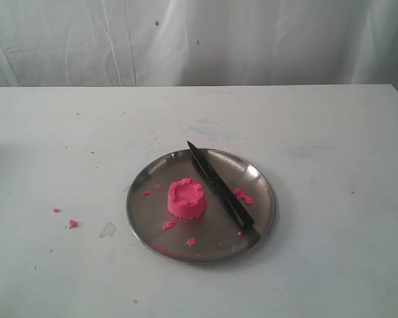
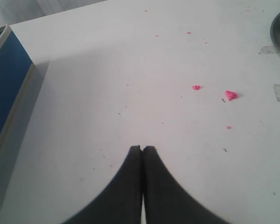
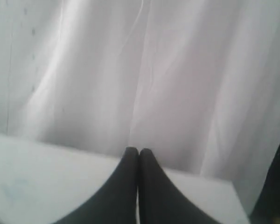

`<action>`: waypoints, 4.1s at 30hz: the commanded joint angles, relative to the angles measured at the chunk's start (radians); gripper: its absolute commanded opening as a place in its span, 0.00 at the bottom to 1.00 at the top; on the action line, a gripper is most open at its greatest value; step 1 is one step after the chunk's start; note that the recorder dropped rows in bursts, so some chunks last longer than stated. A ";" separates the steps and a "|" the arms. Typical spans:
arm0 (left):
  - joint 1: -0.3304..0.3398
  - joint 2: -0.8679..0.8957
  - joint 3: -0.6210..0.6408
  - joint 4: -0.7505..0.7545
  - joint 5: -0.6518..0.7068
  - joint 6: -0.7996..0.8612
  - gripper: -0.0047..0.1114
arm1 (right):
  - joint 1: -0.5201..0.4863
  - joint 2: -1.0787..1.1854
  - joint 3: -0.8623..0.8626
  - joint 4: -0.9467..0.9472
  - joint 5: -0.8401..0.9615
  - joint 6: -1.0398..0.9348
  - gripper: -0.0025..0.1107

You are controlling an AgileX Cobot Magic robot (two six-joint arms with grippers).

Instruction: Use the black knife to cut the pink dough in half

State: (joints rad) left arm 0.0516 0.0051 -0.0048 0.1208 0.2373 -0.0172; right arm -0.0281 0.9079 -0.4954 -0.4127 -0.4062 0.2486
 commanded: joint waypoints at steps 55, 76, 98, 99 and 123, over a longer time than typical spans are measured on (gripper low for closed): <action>-0.005 -0.005 0.005 -0.007 -0.004 -0.004 0.04 | 0.516 1.038 -0.740 0.509 1.091 -0.457 0.46; -0.005 -0.005 0.005 -0.007 -0.004 -0.004 0.04 | 0.516 1.099 -0.740 0.505 1.091 -0.457 0.17; -0.005 -0.005 0.005 -0.007 -0.004 -0.004 0.04 | 0.516 0.649 -0.724 0.250 1.408 -0.372 0.02; -0.005 -0.005 0.005 -0.007 -0.004 -0.004 0.04 | 0.516 0.641 -0.707 0.262 1.408 -0.372 0.02; -0.005 -0.005 0.005 -0.007 -0.004 -0.004 0.04 | 0.516 0.683 -0.396 0.506 1.160 -0.370 0.02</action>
State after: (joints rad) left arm 0.0516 0.0051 -0.0048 0.1208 0.2358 -0.0172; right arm 0.4878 1.5902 -0.8974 0.0761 0.7629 -0.0971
